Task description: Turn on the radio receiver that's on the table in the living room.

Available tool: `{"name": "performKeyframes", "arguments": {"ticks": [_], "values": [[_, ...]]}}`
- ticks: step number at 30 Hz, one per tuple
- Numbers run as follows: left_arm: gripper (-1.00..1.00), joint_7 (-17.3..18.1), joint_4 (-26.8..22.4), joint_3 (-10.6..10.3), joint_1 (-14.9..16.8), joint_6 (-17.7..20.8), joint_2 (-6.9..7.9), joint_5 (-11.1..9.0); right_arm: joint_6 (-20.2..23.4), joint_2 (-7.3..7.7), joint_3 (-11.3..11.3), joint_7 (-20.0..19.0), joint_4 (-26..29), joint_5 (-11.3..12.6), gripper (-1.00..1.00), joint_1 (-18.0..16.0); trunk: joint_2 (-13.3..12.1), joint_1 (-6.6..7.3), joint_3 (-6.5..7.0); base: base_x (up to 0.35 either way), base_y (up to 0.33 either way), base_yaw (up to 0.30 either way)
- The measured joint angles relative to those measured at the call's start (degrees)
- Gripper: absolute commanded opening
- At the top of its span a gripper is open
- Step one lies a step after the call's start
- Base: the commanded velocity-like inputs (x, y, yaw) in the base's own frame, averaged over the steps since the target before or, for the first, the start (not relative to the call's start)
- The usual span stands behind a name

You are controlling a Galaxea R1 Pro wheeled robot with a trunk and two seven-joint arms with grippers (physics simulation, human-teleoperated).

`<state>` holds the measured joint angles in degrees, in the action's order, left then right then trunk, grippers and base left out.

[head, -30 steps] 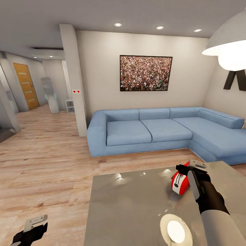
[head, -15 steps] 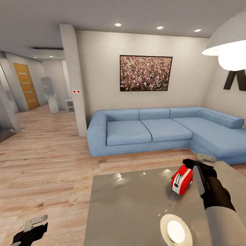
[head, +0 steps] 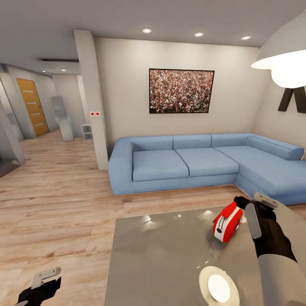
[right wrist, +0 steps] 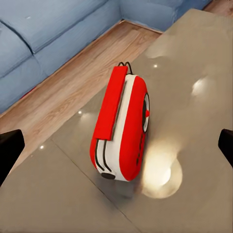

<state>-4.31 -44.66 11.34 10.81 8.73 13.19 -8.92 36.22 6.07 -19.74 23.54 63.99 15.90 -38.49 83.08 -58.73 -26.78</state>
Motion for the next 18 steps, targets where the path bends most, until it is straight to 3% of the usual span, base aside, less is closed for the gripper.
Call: {"name": "performKeyframes", "arguments": {"ticks": [6,14,18], "values": [[1.00,0.00,0.01,0.00,0.00,0.05,-0.01,0.03,0.04,-0.02,0.59,-0.14,0.00,-0.13,1.00,0.00,0.00,0.00,0.00,0.000,0.000,0.000],[1.00,0.00,0.01,0.00,0.00,0.03,-0.32,0.02,-0.01,-0.09,7.65,-0.22,0.00,0.15,1.00,0.00,0.00,0.00,0.00,0.000,0.000,0.000],[1.00,0.06,-0.02,-0.02,0.00,0.01,-0.57,-0.04,0.01,-0.09,8.82,-0.25,-0.05,0.29,1.00,0.00,0.00,0.00,0.00,0.000,0.000,0.000]]}}
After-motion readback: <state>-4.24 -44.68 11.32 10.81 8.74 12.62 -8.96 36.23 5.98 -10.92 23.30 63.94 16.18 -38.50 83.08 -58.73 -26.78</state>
